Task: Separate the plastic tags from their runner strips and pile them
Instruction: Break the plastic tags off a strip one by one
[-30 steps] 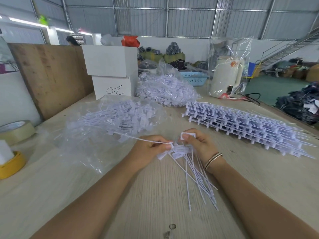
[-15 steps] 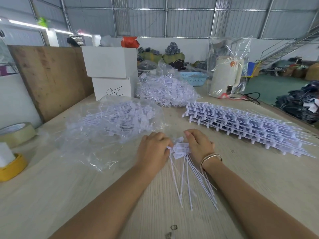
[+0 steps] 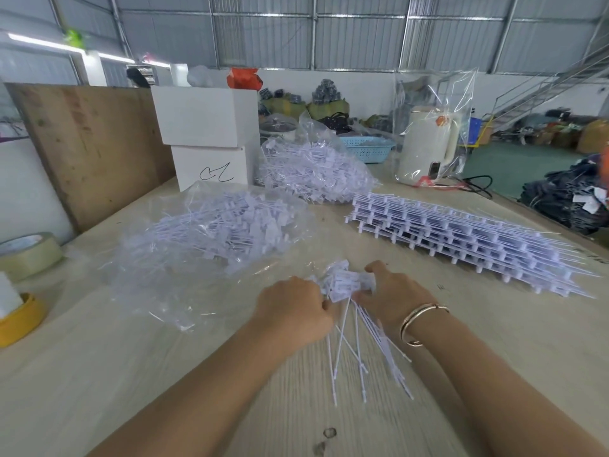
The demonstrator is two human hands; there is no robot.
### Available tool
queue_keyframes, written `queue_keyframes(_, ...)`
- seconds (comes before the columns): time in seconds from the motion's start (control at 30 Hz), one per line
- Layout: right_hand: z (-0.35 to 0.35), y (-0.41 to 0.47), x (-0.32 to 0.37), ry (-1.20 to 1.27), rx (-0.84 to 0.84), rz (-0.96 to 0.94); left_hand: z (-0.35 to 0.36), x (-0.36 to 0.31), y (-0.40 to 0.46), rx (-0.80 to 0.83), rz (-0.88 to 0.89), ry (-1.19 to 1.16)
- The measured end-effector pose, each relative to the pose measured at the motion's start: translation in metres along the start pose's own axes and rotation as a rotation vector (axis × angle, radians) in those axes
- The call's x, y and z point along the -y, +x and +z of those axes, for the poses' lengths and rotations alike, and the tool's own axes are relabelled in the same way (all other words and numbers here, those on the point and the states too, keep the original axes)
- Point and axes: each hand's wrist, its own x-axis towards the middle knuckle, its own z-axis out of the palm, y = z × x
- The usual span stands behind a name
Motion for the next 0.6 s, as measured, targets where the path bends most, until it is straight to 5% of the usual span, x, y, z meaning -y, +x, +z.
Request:
queue_keyframes(0.13,0.002,-0.008,0.015,0.410,0.035,-0.045,0.015,-0.012,0.004,-0.039,0.035,0.005)
queue_keyframes(0.3,-0.004,-0.009,0.019,0.989,0.182,0.057,0.017,-0.015,0.011,0.096,0.022,0.047)
queue_keyframes(0.37,-0.004,-0.007,0.017,0.980,0.179,0.038,0.015,-0.020,0.014,0.123,0.035,0.071)
queue_keyframes(0.6,-0.001,0.009,-0.013,0.601,-0.238,0.010,0.017,-0.023,0.035,0.084,0.050,0.253)
